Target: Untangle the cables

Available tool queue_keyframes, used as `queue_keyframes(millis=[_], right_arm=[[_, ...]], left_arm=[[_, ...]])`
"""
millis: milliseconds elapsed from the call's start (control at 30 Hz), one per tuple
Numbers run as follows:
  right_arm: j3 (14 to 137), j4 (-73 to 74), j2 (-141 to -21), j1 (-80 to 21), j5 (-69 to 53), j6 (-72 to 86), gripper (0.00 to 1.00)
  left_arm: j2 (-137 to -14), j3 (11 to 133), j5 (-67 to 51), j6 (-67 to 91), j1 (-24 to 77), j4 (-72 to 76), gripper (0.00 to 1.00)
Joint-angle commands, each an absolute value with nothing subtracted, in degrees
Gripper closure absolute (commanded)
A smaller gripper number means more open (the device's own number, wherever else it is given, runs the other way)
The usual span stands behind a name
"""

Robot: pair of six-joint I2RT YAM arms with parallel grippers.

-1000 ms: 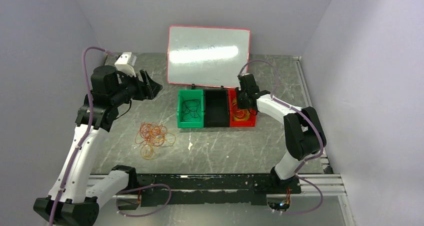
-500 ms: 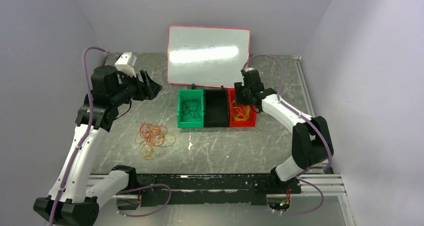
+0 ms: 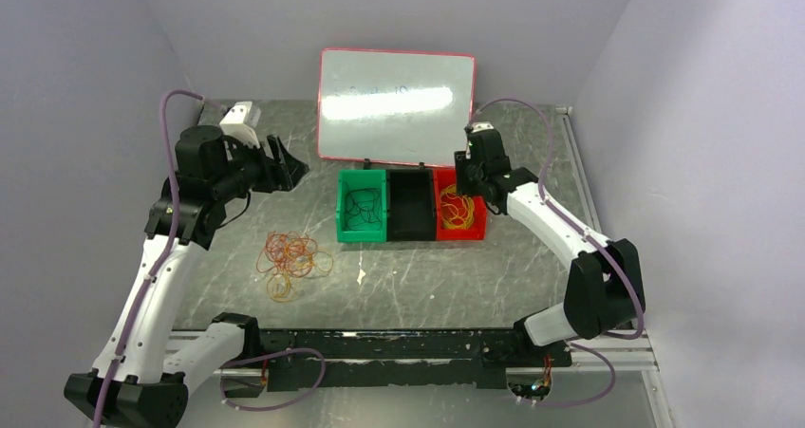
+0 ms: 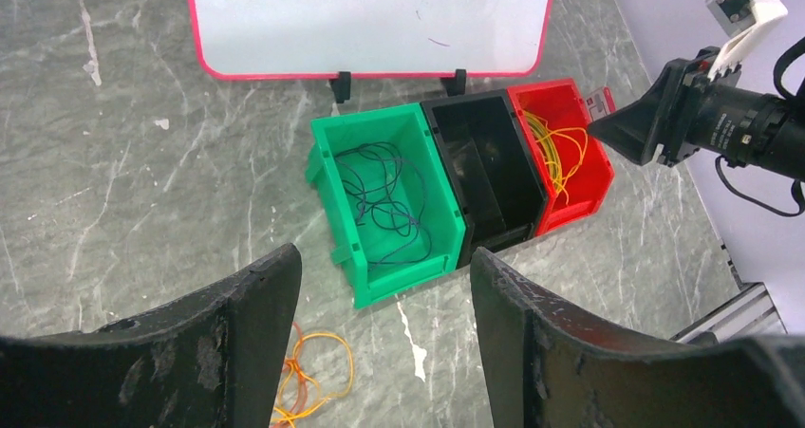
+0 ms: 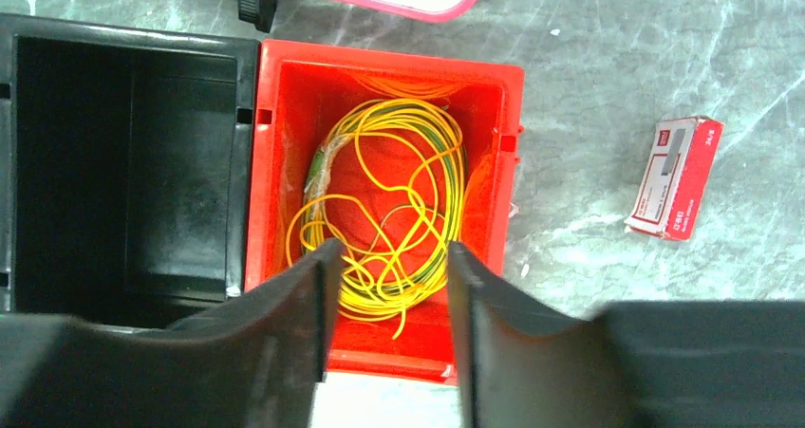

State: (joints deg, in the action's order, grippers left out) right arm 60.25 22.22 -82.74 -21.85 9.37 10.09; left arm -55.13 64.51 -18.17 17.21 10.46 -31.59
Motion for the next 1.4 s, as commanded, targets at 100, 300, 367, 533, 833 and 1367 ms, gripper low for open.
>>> queue_keyframes(millis=[100,300,367,533,833,1367], right_arm=[[61.3,22.6,-84.1,-21.6,11.2,9.1,0.65],[61.1,20.8,-87.8,-21.6,11.2,9.0,0.72],[61.1,20.2,-89.1,-21.6,10.8,9.1,0.75],[60.8,18.2,-92.0,-21.6,11.3,9.4,0.89],[59.2,13.8,-97.2,-21.6,10.5,9.8,1.0],[60.8,15.0,-96.2,-21.6,11.7,9.1,0.77]], left_arm=[[-54.7,63.4,-17.8,16.5,10.8,-31.8,0.3],[-54.4,63.2,-17.5,16.3,10.8,-32.2,0.3],[-54.3,63.3,-17.4,16.3,10.8,-32.4,0.3],[-53.9,63.3,-16.8,16.2,10.8,-32.8,0.3],[-53.6,63.1,-16.9,16.6,10.8,-32.7,0.3],[-53.6,63.1,-16.1,16.1,10.8,-33.6,0.3]])
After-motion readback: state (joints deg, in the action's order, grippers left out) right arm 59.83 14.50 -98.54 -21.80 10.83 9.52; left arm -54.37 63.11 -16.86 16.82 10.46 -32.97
